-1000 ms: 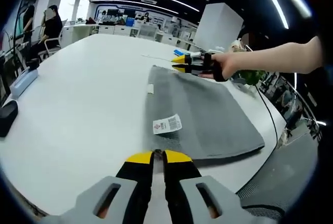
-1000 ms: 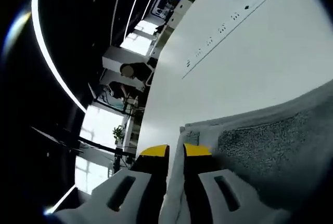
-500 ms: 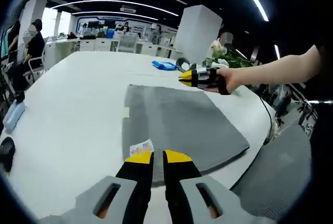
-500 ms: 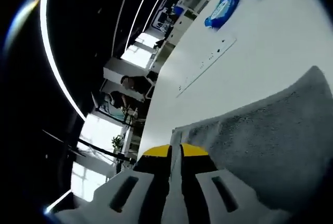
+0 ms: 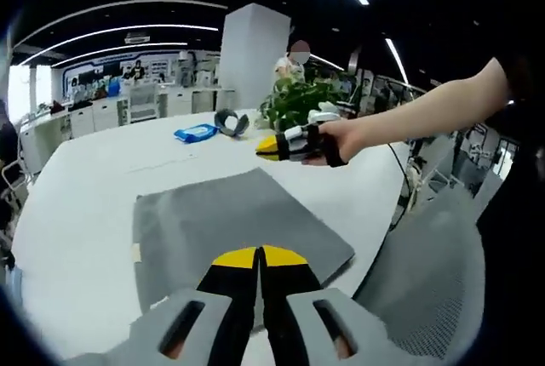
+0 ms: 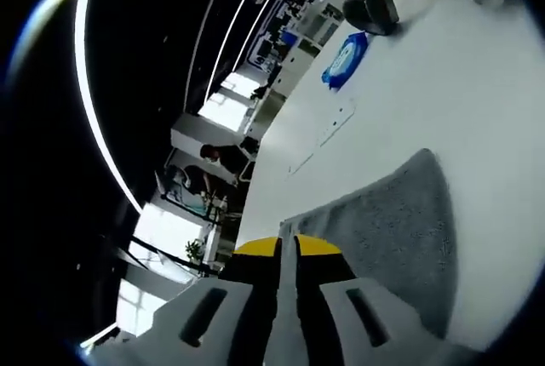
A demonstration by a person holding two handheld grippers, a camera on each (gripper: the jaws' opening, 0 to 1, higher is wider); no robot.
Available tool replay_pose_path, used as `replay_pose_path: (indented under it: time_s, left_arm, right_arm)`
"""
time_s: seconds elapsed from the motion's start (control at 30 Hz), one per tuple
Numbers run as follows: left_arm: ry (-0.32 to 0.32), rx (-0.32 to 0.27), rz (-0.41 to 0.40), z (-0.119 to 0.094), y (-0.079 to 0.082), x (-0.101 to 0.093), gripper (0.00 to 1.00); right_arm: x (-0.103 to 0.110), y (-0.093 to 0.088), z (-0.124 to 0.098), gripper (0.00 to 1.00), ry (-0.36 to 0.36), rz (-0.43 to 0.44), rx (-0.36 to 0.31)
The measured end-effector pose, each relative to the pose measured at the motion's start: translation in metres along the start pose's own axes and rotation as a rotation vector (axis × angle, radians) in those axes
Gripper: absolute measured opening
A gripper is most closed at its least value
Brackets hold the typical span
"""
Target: Fold the towel on the table until its edges align and the towel forms a compact rectangular stack.
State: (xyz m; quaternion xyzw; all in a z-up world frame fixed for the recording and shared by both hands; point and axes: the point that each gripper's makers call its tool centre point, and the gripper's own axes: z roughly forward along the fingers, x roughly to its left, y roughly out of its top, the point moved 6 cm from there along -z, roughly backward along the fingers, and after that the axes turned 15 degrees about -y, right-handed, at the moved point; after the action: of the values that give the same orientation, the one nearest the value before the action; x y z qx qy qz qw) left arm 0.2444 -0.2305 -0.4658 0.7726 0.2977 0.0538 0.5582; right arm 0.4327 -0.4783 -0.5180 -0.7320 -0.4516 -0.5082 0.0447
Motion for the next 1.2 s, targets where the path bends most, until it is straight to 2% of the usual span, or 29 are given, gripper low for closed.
replay_pose_path:
  time_s: [0.03,0.07,0.17,0.23,0.37,0.47,0.67,0.83,0.97,1.1,1.2]
  left_arm:
    - [-0.031,-0.005,-0.016,0.006,0.004,-0.006,0.0]
    - [-0.027,0.005,-0.005,0.01,0.005,-0.007,0.0]
    - [-0.021,0.095,0.067,0.028,0.008,-0.012,0.0]
    - [-0.026,0.127,0.087,0.04,0.013,-0.016,0.0]
    - [-0.036,0.115,0.106,0.059,0.024,-0.022,0.0]
    - [-0.053,0.146,0.118,0.078,0.024,-0.027,0.0]
    - [-0.081,0.23,0.123,0.108,0.011,-0.033,0.0]
    - [-0.105,0.259,0.026,0.134,-0.011,-0.038,0.0]
    - [-0.101,0.29,-0.006,0.148,-0.026,-0.041,0.01]
    - [-0.088,0.323,-0.053,0.164,-0.042,-0.041,0.01]
    - [-0.082,0.361,-0.073,0.176,-0.052,-0.04,0.01]
  right_arm:
    - [0.0,0.003,-0.002,0.04,-0.003,-0.007,-0.007]
    - [-0.002,0.008,-0.003,0.03,-0.013,-0.024,-0.012]
    - [0.0,0.013,-0.006,0.02,-0.01,-0.055,0.001]
    - [0.003,0.015,-0.005,0.01,0.009,-0.108,0.028]
    - [0.009,0.019,0.0,0.0,0.011,-0.229,0.062]
    - [0.012,0.027,0.006,0.0,0.015,-0.25,0.055]
    - [0.006,0.035,0.022,0.0,0.033,-0.331,0.064]
    - [-0.014,0.041,0.04,0.0,0.0,-0.454,0.097]
    - [-0.029,0.04,0.053,0.0,-0.019,-0.533,0.14]
    - [-0.042,0.034,0.068,0.0,-0.048,-0.799,0.203]
    - [-0.047,0.022,0.076,0.0,-0.06,-1.104,0.283]
